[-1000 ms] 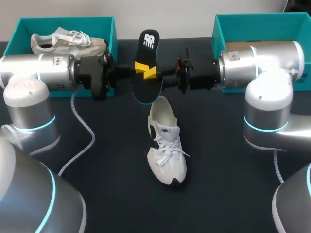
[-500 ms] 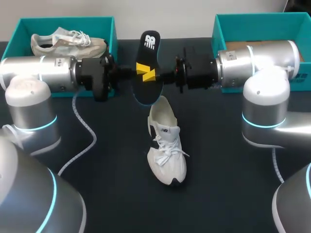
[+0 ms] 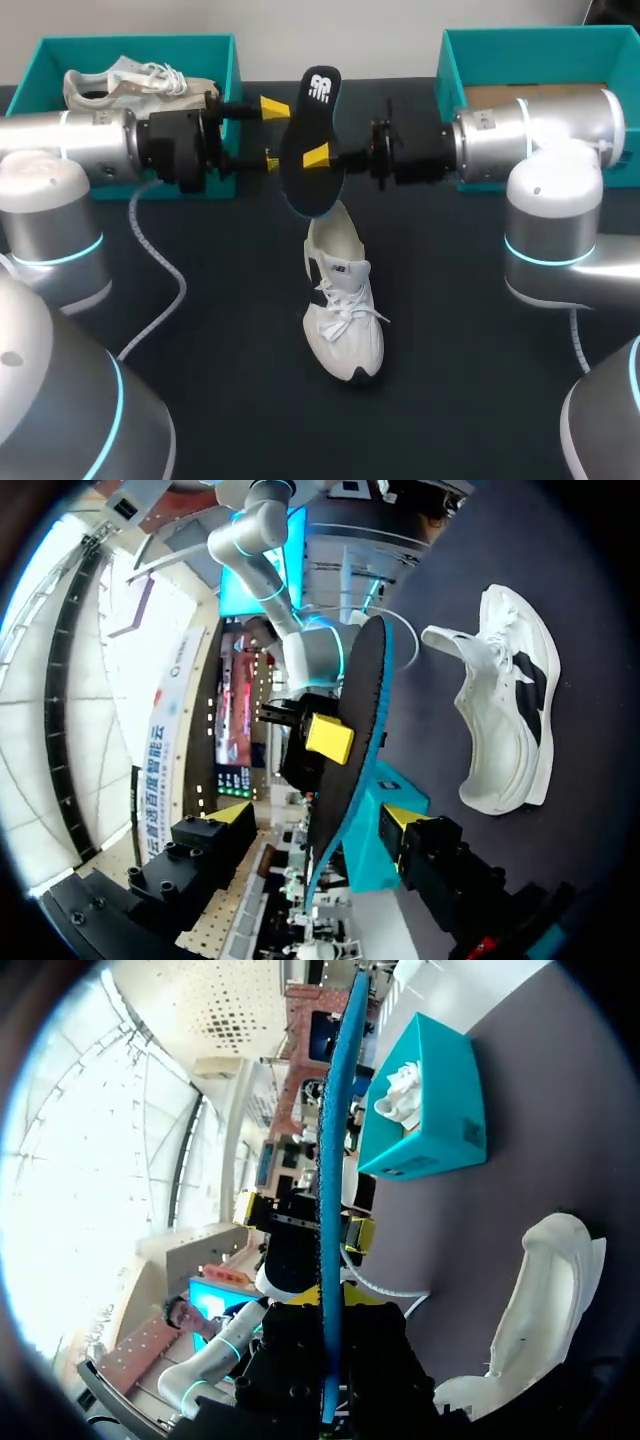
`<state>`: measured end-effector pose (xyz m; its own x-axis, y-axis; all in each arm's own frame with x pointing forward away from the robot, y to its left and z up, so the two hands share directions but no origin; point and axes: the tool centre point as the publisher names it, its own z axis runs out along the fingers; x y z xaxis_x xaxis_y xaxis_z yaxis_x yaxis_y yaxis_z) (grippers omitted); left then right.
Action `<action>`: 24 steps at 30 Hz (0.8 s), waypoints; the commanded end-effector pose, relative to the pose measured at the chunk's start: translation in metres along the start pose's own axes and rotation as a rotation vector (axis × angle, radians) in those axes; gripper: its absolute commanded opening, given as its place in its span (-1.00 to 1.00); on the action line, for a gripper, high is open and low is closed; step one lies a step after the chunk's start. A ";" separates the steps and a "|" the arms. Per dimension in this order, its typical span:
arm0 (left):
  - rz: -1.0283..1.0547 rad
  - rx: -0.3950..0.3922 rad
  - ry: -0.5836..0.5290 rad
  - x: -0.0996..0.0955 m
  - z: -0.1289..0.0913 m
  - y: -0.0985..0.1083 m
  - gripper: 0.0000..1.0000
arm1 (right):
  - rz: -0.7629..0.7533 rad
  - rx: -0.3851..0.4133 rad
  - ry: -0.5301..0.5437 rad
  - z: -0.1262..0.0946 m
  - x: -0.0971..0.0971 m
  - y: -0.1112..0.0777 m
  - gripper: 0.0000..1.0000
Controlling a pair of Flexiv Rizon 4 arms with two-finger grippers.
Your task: Take the shoe out of the shoebox, open the shoe tongue, remove and reinsert the insole, then place the shoe into the shoebox
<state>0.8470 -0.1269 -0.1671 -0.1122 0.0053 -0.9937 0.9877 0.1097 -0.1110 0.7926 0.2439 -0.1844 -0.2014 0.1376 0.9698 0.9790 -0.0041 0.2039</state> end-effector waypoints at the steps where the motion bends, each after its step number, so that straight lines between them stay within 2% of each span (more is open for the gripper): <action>1: -0.161 -0.028 0.071 -0.001 -0.022 -0.004 1.00 | -0.047 -0.011 -0.009 -0.010 -0.001 -0.004 -1.00; 7: -0.445 -0.061 0.151 0.014 -0.039 -0.004 1.00 | -0.229 -0.018 -0.012 -0.015 0.001 -0.002 -1.00; 18: -0.820 -0.125 0.263 0.041 -0.048 -0.013 1.00 | -0.477 0.006 0.009 -0.016 0.007 0.007 -1.00; 24: -0.828 -0.147 0.293 0.048 -0.048 -0.015 1.00 | -0.639 0.051 0.064 -0.015 0.013 0.010 -1.00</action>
<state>0.8225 -0.0784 -0.2181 -0.7870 0.0960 -0.6094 0.6090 0.2785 -0.7426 0.7906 0.2293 -0.1673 -0.7244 0.0731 0.6855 0.6892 0.0953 0.7182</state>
